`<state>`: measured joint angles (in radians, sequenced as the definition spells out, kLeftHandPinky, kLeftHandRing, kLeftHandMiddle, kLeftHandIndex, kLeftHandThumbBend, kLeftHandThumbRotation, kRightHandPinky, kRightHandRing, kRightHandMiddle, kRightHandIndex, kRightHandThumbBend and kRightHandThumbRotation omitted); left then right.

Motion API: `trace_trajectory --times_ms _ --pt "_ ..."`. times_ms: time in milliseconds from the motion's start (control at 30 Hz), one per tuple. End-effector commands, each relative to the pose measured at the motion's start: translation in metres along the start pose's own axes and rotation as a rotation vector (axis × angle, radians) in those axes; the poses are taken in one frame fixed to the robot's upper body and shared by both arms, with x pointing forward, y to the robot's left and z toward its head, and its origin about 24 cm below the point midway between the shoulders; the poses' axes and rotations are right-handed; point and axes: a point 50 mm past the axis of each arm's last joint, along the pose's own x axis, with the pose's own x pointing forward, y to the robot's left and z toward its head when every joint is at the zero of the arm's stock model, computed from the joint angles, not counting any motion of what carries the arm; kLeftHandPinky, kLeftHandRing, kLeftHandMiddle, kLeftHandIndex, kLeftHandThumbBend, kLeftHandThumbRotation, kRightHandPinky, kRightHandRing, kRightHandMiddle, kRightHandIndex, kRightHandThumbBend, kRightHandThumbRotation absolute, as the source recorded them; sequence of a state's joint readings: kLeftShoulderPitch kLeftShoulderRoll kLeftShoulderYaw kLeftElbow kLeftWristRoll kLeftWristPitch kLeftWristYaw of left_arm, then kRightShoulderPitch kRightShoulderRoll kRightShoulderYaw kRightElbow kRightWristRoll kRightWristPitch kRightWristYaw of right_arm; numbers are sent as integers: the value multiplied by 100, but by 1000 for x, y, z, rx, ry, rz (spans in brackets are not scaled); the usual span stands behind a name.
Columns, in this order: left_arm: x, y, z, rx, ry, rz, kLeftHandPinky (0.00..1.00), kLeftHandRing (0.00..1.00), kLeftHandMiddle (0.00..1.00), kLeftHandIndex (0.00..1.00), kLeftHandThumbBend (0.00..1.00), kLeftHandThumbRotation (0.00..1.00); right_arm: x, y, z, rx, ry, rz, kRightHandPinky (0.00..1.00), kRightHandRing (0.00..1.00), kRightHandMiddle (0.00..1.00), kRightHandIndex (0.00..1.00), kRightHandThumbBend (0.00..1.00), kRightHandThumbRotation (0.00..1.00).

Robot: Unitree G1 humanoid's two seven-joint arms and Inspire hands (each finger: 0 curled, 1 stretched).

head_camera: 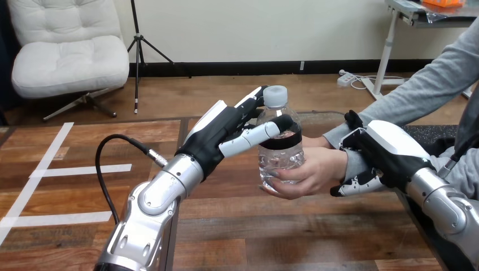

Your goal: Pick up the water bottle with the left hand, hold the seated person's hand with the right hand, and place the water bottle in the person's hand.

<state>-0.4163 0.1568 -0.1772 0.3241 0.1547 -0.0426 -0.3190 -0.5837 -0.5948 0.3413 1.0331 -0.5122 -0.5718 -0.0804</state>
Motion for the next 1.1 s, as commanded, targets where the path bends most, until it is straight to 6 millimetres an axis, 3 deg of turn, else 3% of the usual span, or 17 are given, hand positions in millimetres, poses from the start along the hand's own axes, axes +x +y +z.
trace_trajectory --times_ms 0,1067 --pt "11 14 23 48 -87 40 90 96 98 99 100 90 8 -19 10 13 -44 -77 22 27 32 33 73 0" --pt "6 14 25 1 -141 125 98 96 97 97 100 100 7 -19 10 16 -45 -80 21 25 31 33 75 0"
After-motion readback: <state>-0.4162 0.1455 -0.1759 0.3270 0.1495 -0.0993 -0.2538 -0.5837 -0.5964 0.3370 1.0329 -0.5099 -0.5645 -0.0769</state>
